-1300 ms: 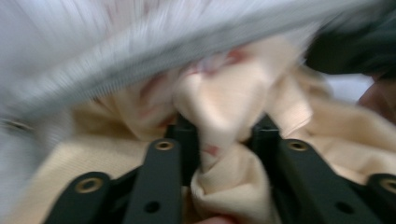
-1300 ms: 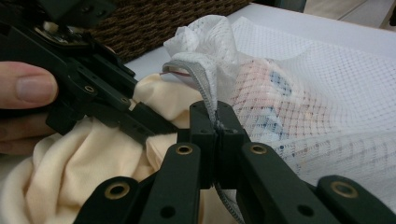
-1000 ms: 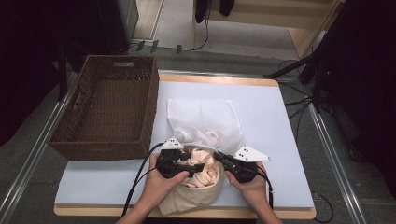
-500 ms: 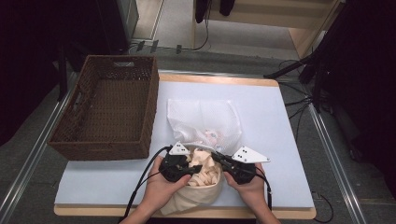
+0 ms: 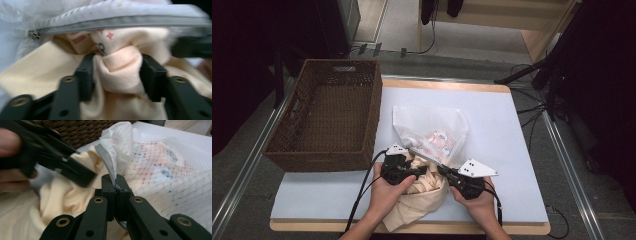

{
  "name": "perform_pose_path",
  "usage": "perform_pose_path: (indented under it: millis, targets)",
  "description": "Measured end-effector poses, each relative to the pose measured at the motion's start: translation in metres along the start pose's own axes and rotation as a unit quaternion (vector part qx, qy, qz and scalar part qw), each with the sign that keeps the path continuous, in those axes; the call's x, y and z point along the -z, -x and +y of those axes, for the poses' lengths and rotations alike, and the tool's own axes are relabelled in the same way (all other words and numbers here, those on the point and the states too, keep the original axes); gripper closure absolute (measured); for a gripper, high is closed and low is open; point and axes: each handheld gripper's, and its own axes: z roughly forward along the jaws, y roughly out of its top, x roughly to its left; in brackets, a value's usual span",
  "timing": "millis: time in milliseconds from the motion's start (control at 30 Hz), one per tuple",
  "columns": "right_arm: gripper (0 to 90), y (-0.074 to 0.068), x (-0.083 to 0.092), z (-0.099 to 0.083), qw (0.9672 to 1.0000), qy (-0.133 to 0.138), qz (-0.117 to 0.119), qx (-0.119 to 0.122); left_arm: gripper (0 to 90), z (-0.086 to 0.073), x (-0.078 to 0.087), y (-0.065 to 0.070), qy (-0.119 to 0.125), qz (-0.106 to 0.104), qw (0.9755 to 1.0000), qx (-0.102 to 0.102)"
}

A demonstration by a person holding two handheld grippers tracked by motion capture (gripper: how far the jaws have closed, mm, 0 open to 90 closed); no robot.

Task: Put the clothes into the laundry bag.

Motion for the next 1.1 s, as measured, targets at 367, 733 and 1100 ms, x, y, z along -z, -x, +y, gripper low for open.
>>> perform_pose_path:
  millis: [367, 733, 1100]
  targets:
    - [88.5, 0.007, -0.004, -0.002, 0.9997, -0.009, -0.011, -0.018, 9.8, -0.016, -0.008, 0.031, -0.085, -0.012, 0.9931, -0.080]
    - [88.5, 0.002, -0.007, -0.002, 0.9999, -0.009, -0.003, -0.013, 73.0, -0.018, -0.004, 0.028, -0.070, 0.038, 0.9918, -0.101]
    - [88.5, -0.007, -0.004, 0.000, 1.0000, 0.004, 0.008, 0.001, 69.6, -0.016, -0.013, -0.003, -0.017, 0.045, 0.9987, 0.016]
